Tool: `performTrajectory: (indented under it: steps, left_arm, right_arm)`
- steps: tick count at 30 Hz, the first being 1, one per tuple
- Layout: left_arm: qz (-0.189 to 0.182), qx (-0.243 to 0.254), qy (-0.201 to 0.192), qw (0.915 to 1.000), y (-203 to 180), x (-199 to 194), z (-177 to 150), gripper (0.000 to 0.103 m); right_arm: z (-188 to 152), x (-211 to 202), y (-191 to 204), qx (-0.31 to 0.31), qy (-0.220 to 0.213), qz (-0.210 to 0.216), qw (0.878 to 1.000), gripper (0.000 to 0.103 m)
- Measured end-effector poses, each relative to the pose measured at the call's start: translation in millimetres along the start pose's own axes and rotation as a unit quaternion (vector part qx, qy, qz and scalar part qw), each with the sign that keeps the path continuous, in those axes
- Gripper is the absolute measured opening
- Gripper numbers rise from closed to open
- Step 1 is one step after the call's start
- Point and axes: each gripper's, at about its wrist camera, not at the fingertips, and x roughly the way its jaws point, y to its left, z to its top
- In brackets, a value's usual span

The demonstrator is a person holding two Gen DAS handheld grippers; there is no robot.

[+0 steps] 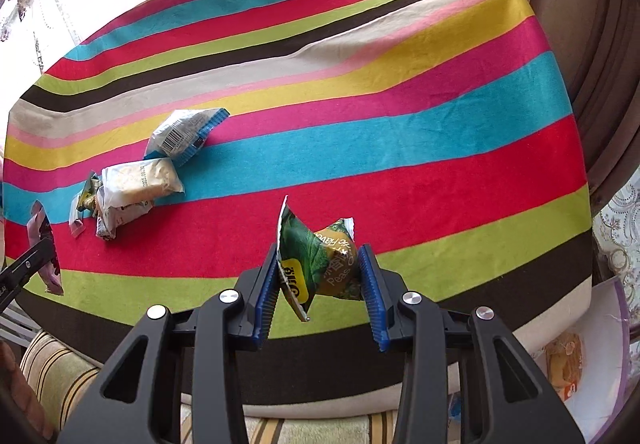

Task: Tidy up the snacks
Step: 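Carry the pink wrapper and green chip bag over the white box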

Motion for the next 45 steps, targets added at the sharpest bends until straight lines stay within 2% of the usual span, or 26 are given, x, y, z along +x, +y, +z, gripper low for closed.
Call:
performTrajectory:
  steps: [13, 24, 32, 38, 45]
  left_arm:
    - [-0.040, 0.071, 0.017, 0.9965, -73.5, -11.2, -27.5, 0.017]
    - [-0.087, 0.133, 0.045, 0.9863, -140.5, -13.8, -51.5, 0.017]
    - [-0.137, 0.188, 0.074, 0.9698, -199.5, -15.6, -77.4, 0.017]
    - [-0.183, 0.222, 0.119, 0.9505, -237.3, -16.3, -104.5, 0.017]
    - [-0.211, 0.258, 0.155, 0.9302, -269.3, -17.1, -130.8, 0.017]
  right_arm:
    - [-32.8, -27.6, -57.0, 0.032, 0.002, -0.010, 0.999, 0.038]
    - [-74.0, -42.4, -129.4, 0.081, 0.013, -0.039, 0.996, 0.038]
    - [-98.9, -50.6, -177.0, 0.115, 0.024, -0.064, 0.991, 0.038]
    - [-117.7, -54.0, -197.8, 0.127, 0.034, -0.075, 0.989, 0.038]
    - [-134.5, -55.2, -213.0, 0.141, 0.047, -0.077, 0.986, 0.039]
